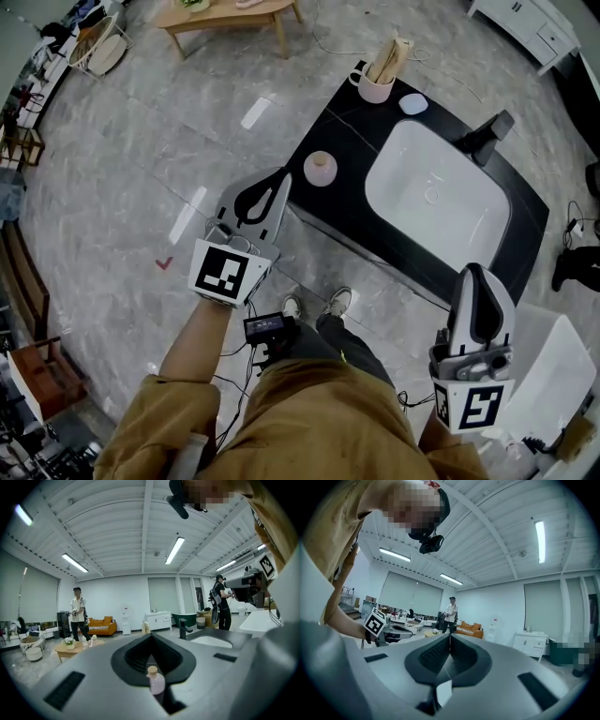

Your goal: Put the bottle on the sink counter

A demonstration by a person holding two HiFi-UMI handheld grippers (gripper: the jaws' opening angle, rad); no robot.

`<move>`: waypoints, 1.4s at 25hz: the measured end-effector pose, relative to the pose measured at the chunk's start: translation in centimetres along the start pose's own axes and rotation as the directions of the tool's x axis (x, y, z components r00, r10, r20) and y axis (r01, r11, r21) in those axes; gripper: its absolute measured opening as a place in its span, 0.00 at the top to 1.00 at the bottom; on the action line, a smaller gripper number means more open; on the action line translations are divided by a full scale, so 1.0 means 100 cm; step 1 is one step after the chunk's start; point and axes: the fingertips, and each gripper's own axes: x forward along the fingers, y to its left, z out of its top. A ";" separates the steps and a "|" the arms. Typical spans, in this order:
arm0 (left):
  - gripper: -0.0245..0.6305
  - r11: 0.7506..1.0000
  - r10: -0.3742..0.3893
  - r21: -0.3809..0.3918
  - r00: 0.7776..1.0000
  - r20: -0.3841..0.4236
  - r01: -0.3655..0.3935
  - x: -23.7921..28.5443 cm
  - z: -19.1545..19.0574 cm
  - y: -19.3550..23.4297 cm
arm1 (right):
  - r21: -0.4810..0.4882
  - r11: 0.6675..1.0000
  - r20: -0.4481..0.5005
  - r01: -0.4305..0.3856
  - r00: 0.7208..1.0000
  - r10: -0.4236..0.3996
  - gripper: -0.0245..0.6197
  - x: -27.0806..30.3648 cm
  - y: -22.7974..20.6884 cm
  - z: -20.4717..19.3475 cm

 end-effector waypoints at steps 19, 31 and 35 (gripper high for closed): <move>0.96 0.999 0.045 -0.013 0.999 -0.015 -0.045 -0.052 0.034 0.018 | -0.041 0.999 0.027 0.036 0.999 -0.035 0.95 -0.015 0.007 0.020; 0.96 1.000 -0.013 -0.027 1.000 0.021 0.013 -0.049 0.077 -0.007 | -0.059 0.997 0.064 0.056 0.997 -0.053 0.95 -0.025 0.004 0.037; 0.96 1.000 -0.009 -0.014 0.999 0.041 0.010 -0.054 0.093 -0.008 | -0.065 0.995 0.083 0.072 0.994 -0.067 0.95 -0.031 0.000 0.045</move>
